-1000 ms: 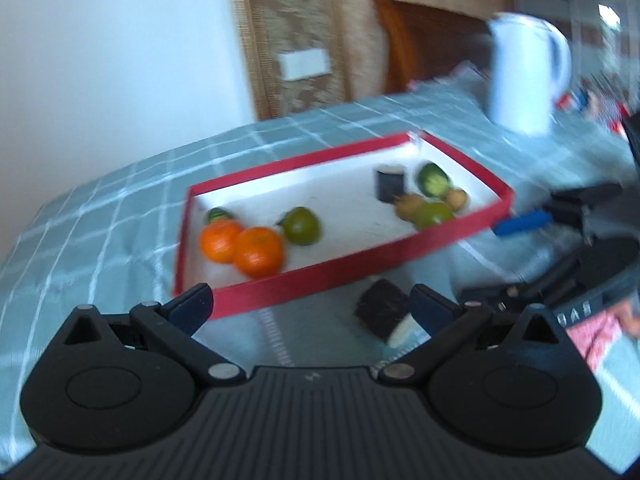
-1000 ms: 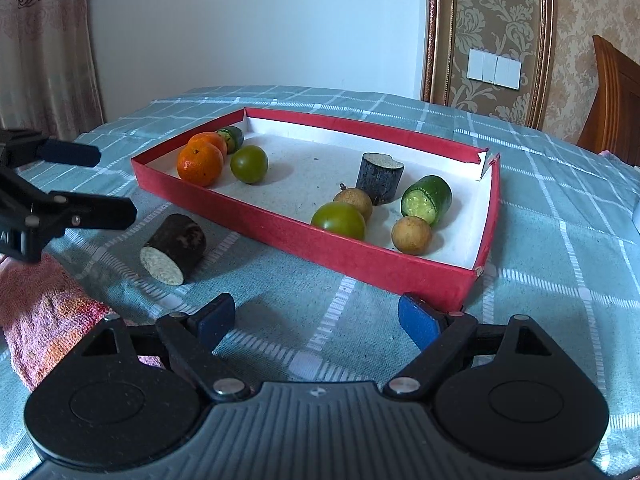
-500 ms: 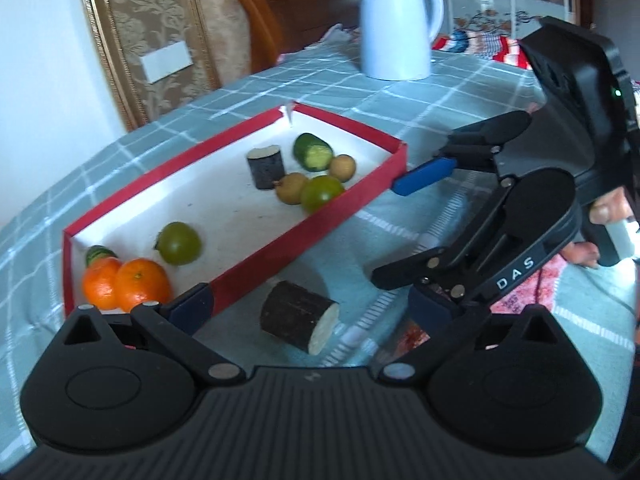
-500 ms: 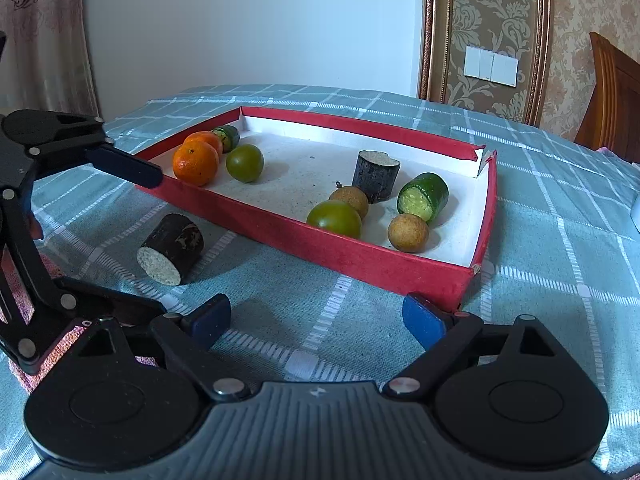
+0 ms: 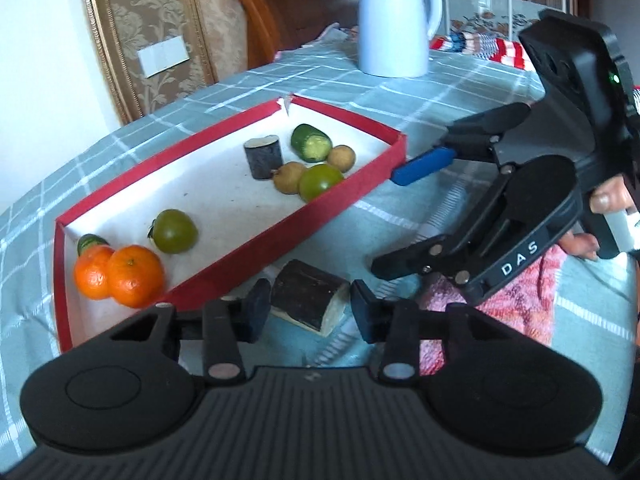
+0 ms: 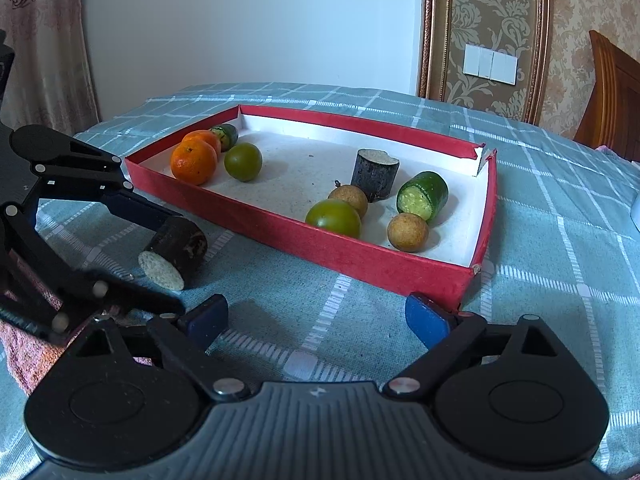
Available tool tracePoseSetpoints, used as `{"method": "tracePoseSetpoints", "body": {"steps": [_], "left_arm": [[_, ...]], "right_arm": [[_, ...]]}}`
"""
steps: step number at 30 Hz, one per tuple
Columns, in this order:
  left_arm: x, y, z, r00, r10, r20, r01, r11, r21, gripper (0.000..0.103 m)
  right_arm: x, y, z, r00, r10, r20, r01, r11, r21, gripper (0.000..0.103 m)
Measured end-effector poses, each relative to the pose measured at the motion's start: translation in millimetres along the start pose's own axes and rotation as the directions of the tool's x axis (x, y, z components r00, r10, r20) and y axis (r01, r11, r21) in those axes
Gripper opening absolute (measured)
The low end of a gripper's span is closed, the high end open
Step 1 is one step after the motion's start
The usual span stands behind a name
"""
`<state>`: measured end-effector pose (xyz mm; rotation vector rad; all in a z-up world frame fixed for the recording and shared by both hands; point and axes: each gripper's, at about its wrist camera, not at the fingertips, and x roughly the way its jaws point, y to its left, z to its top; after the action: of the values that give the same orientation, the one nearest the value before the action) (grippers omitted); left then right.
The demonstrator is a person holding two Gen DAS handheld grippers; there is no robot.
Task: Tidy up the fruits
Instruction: 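Carry the root piece into the tray and open the left gripper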
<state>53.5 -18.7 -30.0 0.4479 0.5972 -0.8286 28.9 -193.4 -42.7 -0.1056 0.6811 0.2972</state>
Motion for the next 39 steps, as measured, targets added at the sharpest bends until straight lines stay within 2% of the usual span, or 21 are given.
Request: {"method": "tracePoseSetpoints", "body": {"steps": [9, 15, 19, 24, 26, 28, 34, 39], "left_arm": [[-5.5, -22.9, -3.3, 0.995, 0.102, 0.014, -0.102, 0.995, 0.0, 0.04], [-11.7, -28.6, 0.1, 0.988, 0.149, 0.037, -0.145, 0.985, -0.094, 0.04], [-11.5, -29.4, 5.5, 0.977, 0.208, 0.049, -0.198, 0.967, -0.157, 0.04], [-17.8, -17.9, 19.2, 0.967, 0.235, 0.098, -0.205, 0.947, -0.247, 0.04], [-19.1, -10.1, 25.4, 0.958, 0.263, 0.116, -0.224, 0.935, -0.275, 0.04], [-17.1, -1.6, 31.0, 0.946, 0.307, 0.108, -0.262, 0.915, -0.307, 0.04], [-2.5, 25.7, 42.6, 0.923, 0.376, 0.077, -0.318, 0.861, -0.397, 0.04], [9.7, 34.9, 60.2, 0.915, 0.395, 0.084, -0.333, 0.855, -0.399, 0.04]], "right_arm": [[-0.1, 0.0, 0.0, 1.0, 0.0, 0.0, 0.0, 1.0, 0.0, 0.096], [-0.1, 0.1, 0.0, 1.0, 0.0, 0.0, 0.0, 1.0, 0.0, 0.096], [0.1, 0.1, 0.0, 1.0, 0.0, 0.0, 0.0, 1.0, -0.001, 0.097], [-0.1, 0.2, -0.1, 1.0, 0.0, 0.0, 0.0, 1.0, -0.001, 0.096], [-0.1, 0.2, -0.1, 1.0, 0.0, 0.0, 0.0, 1.0, -0.001, 0.097], [-0.3, 0.2, -0.1, 1.0, 0.0, 0.0, 0.0, 1.0, -0.001, 0.097], [-0.5, 0.4, -0.1, 1.0, 0.0, 0.0, 0.0, 1.0, -0.001, 0.097], [-0.5, 0.4, -0.1, 1.0, -0.001, -0.001, 0.001, 1.0, -0.001, 0.097]]}}
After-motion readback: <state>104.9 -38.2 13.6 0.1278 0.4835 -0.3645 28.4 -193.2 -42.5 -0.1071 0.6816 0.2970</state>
